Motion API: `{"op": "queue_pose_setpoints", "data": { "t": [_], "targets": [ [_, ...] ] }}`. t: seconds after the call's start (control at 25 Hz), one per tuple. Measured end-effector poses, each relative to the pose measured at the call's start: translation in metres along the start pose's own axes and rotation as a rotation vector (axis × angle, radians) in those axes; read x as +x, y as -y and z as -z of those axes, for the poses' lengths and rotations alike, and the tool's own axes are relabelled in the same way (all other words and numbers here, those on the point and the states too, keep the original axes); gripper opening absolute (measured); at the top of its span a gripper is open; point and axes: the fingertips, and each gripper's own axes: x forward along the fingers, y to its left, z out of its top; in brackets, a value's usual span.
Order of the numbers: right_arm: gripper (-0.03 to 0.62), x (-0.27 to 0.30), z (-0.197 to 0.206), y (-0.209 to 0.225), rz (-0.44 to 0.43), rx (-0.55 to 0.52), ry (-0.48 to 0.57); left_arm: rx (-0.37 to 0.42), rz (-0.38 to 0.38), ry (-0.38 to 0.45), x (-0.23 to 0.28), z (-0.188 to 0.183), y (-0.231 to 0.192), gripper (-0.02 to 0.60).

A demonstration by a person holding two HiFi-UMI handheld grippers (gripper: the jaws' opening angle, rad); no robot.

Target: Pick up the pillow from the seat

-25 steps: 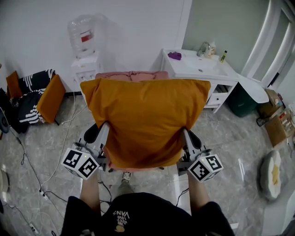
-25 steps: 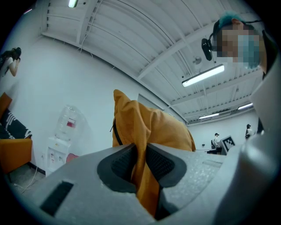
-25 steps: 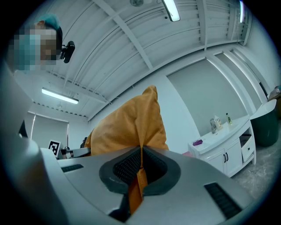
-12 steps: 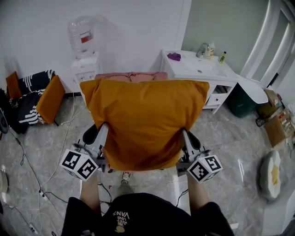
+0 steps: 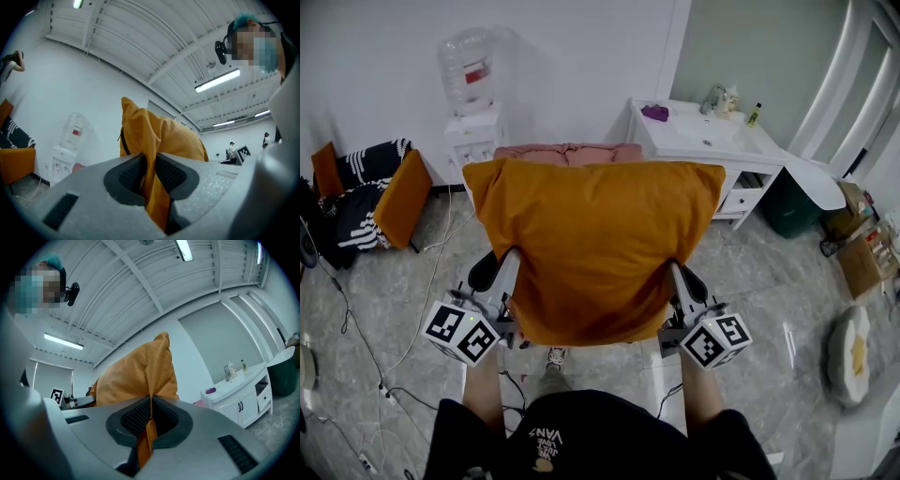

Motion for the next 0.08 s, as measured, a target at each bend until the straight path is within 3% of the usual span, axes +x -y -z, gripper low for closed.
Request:
{"op": "queue_pose_setpoints", "data": {
  "t": [0.08],
  "targets": [
    [0.009,0.0014,0.0001,-0.0002,0.000,-0.001,-0.001,-0.001,-0.002,-0.001,0.0004,0.0001,-0.0013,0.080]
  ]
}}
